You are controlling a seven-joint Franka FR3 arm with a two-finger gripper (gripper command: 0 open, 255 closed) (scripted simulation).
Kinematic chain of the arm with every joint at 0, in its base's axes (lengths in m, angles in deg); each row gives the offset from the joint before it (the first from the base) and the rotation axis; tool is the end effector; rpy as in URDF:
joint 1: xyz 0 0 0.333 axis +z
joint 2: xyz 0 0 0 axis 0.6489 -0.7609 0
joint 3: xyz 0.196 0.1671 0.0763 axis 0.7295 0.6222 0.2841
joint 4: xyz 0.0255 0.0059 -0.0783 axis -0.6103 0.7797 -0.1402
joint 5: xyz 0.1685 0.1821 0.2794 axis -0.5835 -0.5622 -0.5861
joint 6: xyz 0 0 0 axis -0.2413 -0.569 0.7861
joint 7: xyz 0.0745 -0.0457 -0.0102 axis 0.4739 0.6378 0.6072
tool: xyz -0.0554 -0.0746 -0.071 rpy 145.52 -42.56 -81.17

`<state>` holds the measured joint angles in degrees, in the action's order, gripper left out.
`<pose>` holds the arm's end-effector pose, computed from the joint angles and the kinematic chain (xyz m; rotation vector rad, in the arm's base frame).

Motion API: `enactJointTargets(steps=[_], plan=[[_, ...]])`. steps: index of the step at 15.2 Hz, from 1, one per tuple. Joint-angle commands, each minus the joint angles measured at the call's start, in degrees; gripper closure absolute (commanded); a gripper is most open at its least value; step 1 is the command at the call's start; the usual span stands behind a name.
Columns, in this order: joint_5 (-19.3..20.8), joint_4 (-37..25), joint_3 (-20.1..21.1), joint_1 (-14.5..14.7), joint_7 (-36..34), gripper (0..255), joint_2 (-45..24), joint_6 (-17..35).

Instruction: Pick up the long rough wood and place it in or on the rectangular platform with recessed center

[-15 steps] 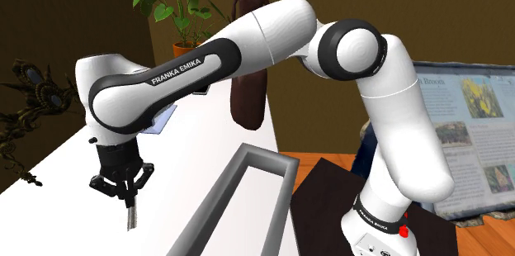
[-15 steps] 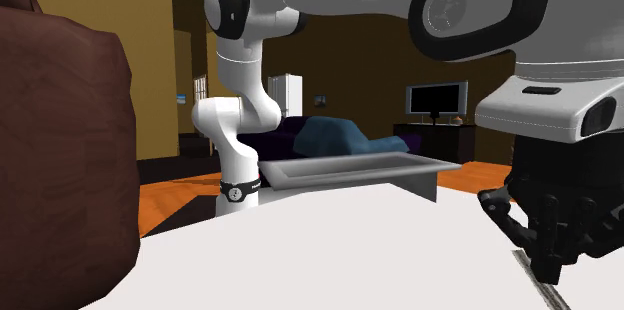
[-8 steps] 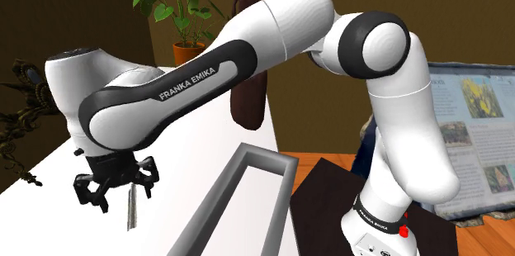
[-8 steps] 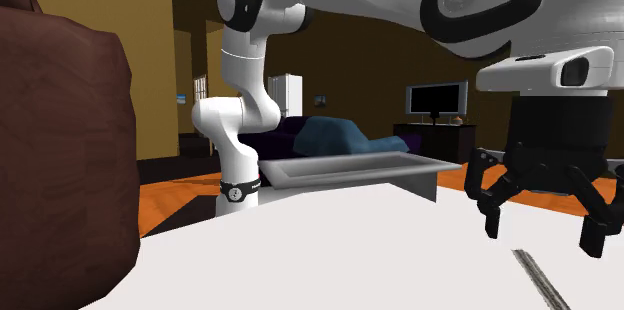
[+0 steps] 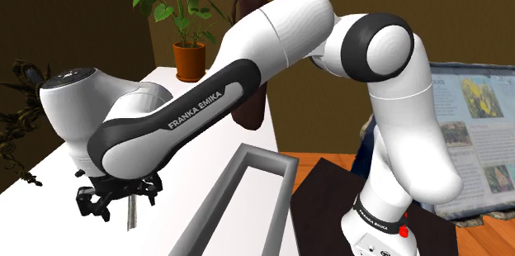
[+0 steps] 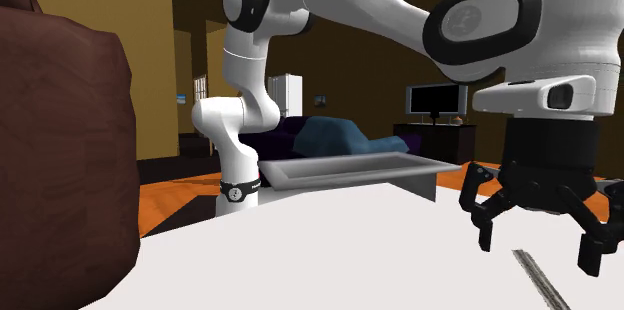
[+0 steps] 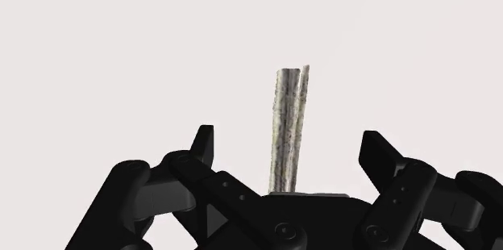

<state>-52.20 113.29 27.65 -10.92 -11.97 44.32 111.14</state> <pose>0.4433 0.4557 0.2911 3.0149 -0.6706 0.0397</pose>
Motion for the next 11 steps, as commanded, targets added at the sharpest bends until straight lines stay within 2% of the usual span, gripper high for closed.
enactJointTargets(steps=[1,8,9,11], plan=[[0.2,0.2,-0.1,0.0,-0.1,0,-0.3,0.5],[0.1,0.2,-0.1,0.0,-0.1,0,-0.3,0.5],[0.1,0.2,-0.1,0.0,-0.1,255,-0.3,0.5],[0.1,0.3,-0.1,0.0,-0.1,255,-0.3,0.5]])
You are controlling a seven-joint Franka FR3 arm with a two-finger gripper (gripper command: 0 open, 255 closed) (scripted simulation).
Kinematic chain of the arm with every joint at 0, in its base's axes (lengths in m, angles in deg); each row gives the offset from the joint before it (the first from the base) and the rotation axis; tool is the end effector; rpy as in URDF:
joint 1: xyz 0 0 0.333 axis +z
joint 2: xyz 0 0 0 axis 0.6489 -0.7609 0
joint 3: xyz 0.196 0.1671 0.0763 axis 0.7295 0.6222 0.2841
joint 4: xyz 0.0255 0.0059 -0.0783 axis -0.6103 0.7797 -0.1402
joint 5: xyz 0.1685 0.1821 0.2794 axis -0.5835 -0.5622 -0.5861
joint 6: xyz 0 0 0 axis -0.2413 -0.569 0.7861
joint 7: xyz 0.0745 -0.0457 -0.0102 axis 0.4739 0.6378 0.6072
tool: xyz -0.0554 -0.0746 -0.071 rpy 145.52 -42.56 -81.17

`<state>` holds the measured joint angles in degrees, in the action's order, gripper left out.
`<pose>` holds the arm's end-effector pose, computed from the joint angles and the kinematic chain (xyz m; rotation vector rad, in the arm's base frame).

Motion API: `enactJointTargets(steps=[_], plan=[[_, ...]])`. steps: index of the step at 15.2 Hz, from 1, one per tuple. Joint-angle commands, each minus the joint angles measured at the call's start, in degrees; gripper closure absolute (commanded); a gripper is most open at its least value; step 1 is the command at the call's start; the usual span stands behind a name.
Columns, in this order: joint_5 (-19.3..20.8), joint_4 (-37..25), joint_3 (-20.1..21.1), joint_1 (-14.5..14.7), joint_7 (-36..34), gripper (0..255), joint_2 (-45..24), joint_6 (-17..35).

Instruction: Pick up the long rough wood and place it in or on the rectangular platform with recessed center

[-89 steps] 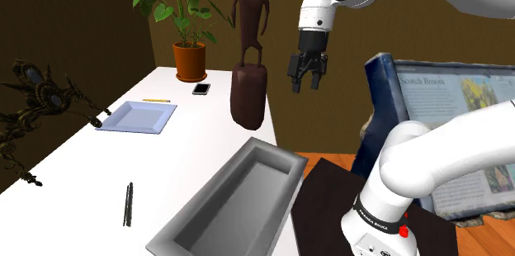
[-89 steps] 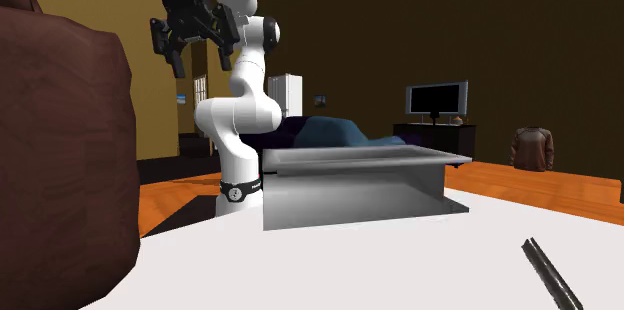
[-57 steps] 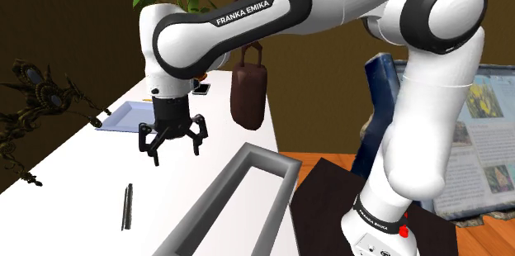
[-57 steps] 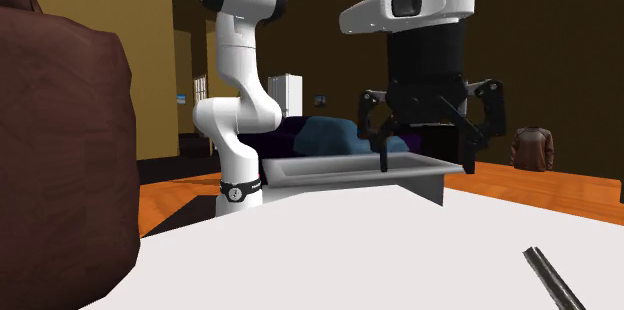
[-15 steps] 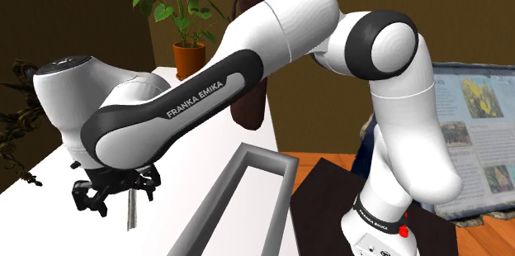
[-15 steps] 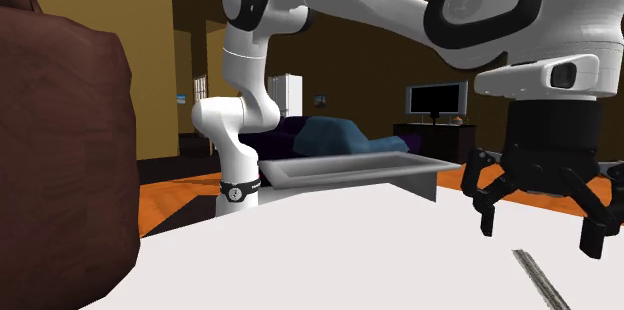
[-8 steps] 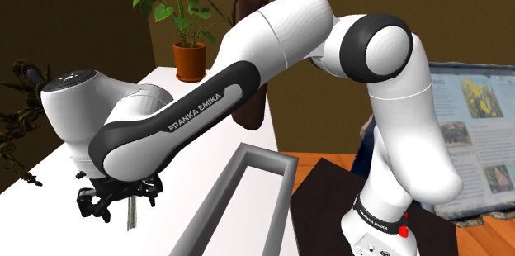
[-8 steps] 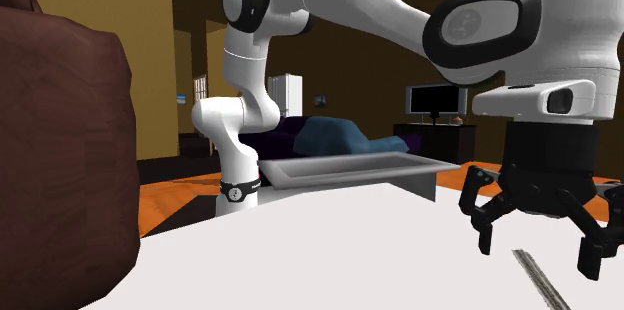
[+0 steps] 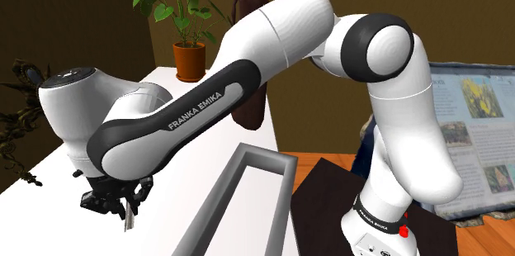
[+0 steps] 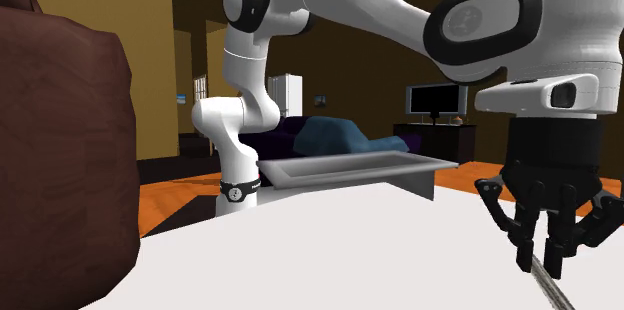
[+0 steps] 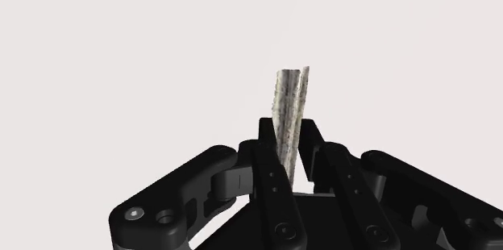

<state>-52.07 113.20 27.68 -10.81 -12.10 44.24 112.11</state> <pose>0.4438 0.4585 0.2924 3.0301 -0.6718 0.0528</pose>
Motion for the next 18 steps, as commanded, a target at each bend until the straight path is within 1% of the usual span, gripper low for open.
enactJointTargets(steps=[1,7,18], plan=[[0.0,0.2,-0.1,0.0,0.0,255,-0.3,-0.5],[0.0,0.3,-0.1,-0.1,0.0,255,-0.2,-0.5],[-1.5,-3.4,0.7,-0.4,1.2,255,3.1,-7.3]])
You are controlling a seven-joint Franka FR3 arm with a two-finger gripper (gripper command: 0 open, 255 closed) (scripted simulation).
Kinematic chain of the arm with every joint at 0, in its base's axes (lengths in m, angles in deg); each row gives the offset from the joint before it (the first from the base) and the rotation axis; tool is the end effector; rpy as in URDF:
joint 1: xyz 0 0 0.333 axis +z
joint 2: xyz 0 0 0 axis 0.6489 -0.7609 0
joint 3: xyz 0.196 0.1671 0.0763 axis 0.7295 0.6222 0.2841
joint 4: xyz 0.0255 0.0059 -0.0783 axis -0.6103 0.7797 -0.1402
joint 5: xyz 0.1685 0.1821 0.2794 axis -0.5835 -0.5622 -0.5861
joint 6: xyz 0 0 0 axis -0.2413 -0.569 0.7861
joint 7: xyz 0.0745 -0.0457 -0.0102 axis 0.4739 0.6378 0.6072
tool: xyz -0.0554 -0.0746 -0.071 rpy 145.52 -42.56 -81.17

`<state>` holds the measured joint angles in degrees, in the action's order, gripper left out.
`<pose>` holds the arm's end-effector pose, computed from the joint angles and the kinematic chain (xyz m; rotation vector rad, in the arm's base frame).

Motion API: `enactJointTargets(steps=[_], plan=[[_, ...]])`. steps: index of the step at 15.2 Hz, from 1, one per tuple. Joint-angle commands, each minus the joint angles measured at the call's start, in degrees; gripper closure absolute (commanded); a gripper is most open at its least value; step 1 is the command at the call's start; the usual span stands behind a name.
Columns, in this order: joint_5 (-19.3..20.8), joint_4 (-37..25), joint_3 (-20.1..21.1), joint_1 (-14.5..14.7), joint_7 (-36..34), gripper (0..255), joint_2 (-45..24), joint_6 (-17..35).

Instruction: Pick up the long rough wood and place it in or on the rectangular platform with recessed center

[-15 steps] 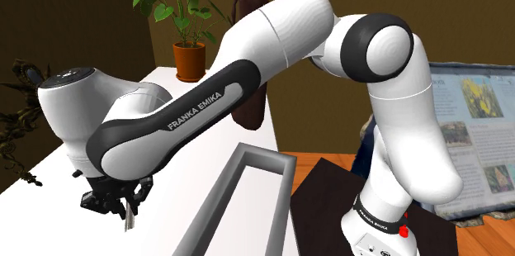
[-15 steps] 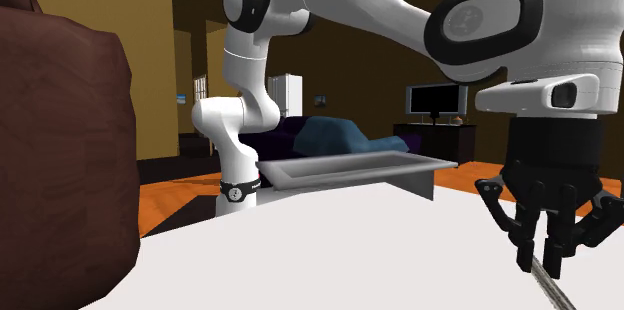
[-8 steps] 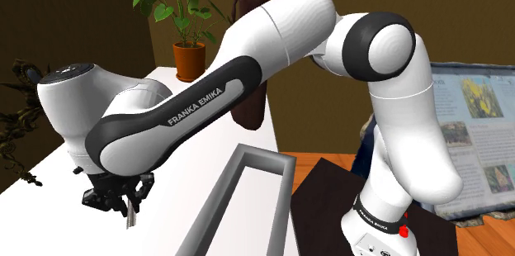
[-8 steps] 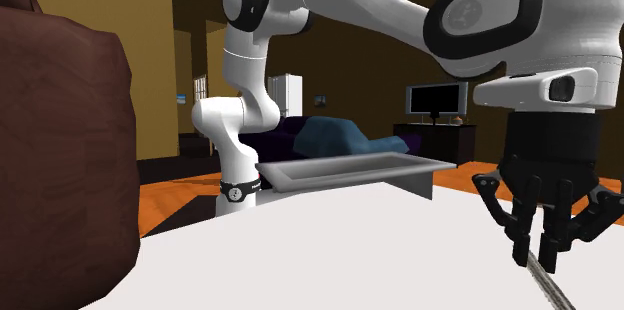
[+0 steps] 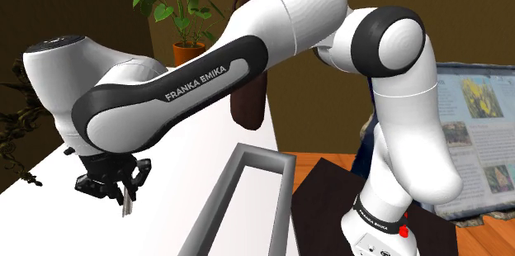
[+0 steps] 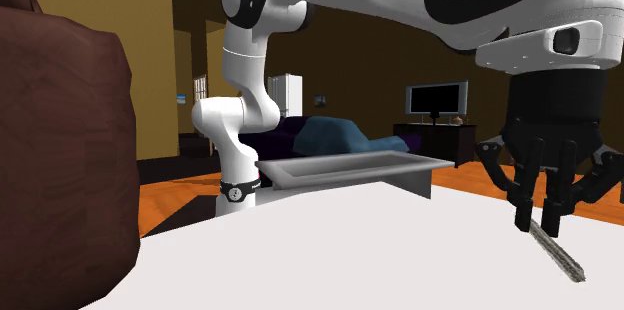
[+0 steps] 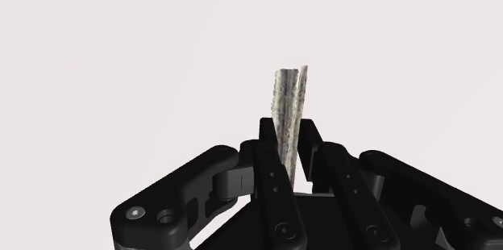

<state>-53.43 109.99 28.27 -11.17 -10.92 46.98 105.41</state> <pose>0.4452 0.4561 0.3372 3.0152 -0.6710 0.0411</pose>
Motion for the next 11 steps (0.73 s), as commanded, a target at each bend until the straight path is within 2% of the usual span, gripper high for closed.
enactJointTargets(steps=[1,11], plan=[[-0.3,-0.7,0.1,0.0,0.1,255,0.6,-1.2],[-1.2,-5.9,0.6,0.1,1.0,255,2.3,-8.0]])
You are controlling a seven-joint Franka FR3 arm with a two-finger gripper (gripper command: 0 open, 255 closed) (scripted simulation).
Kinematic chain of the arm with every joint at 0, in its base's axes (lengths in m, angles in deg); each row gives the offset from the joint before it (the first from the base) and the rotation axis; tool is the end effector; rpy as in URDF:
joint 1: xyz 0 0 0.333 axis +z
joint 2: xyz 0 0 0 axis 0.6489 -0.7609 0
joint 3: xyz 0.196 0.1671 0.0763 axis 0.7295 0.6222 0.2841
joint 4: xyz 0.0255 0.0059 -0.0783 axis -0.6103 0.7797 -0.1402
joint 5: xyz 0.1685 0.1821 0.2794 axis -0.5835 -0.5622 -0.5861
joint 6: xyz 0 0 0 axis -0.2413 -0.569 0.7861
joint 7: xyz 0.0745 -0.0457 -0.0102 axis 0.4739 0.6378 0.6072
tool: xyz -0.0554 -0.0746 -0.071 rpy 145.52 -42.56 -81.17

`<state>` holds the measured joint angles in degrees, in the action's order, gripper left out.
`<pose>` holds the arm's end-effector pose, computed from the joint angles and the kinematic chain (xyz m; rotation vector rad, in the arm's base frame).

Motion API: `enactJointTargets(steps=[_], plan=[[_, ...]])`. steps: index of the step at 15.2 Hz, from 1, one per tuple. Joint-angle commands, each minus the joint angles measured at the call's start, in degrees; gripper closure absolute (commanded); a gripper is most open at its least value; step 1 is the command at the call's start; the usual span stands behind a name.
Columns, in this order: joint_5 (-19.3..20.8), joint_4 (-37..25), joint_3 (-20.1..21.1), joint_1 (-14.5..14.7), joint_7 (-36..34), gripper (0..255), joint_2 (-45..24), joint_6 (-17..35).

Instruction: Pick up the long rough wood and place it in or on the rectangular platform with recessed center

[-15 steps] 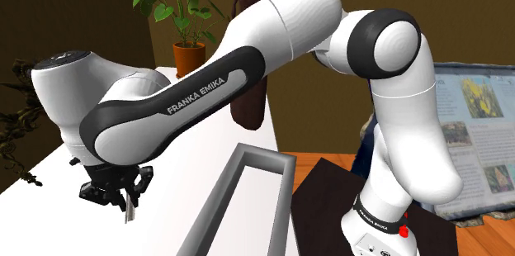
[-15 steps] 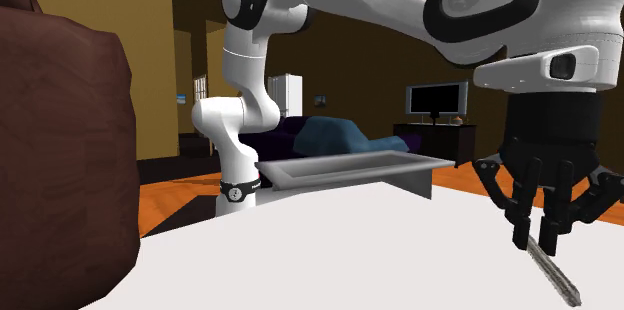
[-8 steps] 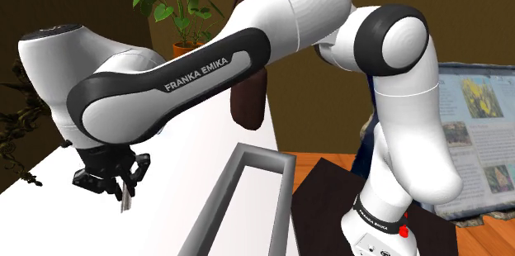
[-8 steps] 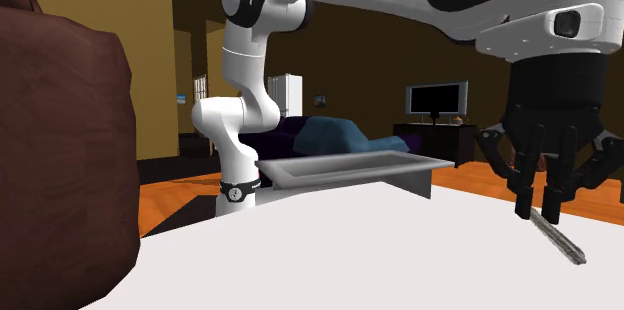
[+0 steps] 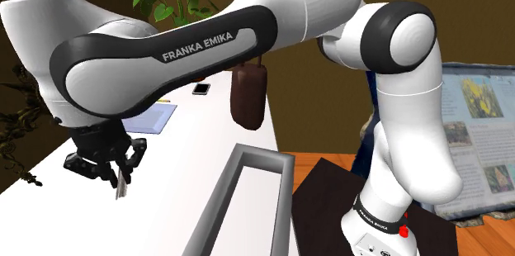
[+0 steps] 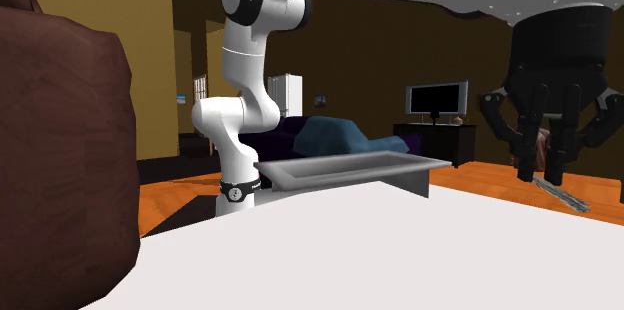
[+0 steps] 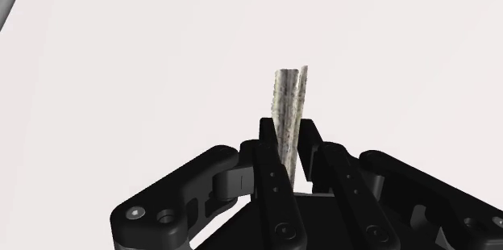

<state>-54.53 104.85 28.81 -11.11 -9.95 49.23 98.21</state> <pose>0.4449 0.4561 0.3915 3.0156 -0.6707 0.0412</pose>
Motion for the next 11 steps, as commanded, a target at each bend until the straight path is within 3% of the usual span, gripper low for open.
enactJointTargets(steps=[1,7,11], plan=[[-0.1,-1.4,0.1,0.1,0.1,255,0.2,-1.5],[-0.4,-4.9,0.2,0.3,0.5,255,0.5,-5.3],[-3.6,9.8,1.3,-1.8,0.7,255,11.1,-0.8]])
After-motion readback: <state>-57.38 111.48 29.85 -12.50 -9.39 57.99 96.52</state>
